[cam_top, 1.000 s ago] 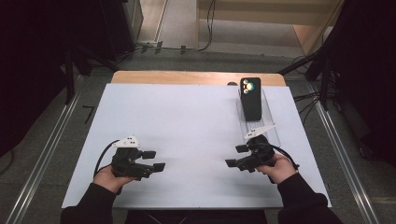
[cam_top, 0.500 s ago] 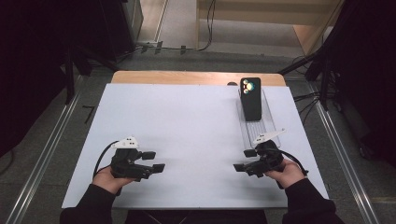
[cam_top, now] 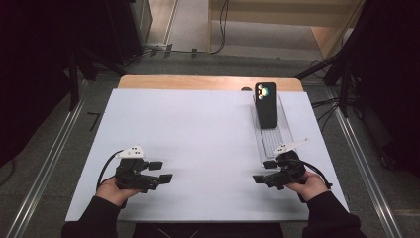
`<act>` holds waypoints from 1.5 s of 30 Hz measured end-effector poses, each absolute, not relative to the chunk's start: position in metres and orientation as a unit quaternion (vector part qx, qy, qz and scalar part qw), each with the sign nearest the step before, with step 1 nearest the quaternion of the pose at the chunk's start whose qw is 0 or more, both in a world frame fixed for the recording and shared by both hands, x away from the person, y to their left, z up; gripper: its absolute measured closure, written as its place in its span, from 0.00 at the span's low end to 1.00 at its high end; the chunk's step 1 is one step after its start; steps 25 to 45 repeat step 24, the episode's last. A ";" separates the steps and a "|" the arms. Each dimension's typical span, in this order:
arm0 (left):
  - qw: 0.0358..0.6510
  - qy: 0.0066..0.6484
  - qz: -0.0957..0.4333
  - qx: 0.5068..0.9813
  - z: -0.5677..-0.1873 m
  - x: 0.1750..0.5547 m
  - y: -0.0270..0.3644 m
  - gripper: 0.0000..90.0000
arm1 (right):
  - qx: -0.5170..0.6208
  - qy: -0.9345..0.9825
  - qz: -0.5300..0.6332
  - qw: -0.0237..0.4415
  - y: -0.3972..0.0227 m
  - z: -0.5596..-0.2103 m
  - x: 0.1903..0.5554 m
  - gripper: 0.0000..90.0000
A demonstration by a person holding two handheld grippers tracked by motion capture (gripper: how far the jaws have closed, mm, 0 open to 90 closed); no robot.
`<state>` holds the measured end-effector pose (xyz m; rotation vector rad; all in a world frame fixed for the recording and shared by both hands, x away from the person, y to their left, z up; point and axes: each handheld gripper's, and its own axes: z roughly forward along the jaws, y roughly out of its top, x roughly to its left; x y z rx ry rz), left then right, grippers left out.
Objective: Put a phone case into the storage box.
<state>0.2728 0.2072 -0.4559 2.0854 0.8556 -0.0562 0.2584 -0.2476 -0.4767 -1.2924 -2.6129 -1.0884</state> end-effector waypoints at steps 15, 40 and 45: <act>0.426 0.340 -0.024 0.838 -0.456 0.273 0.206 0.35 | -0.410 -0.846 -0.341 0.015 -0.245 -0.478 0.257 0.23; 0.425 0.339 -0.025 0.839 -0.457 0.272 0.205 0.35 | -0.410 -0.847 -0.338 0.013 -0.245 -0.479 0.257 0.23; 0.425 0.339 -0.025 0.839 -0.457 0.272 0.205 0.35 | -0.410 -0.847 -0.338 0.013 -0.245 -0.479 0.257 0.23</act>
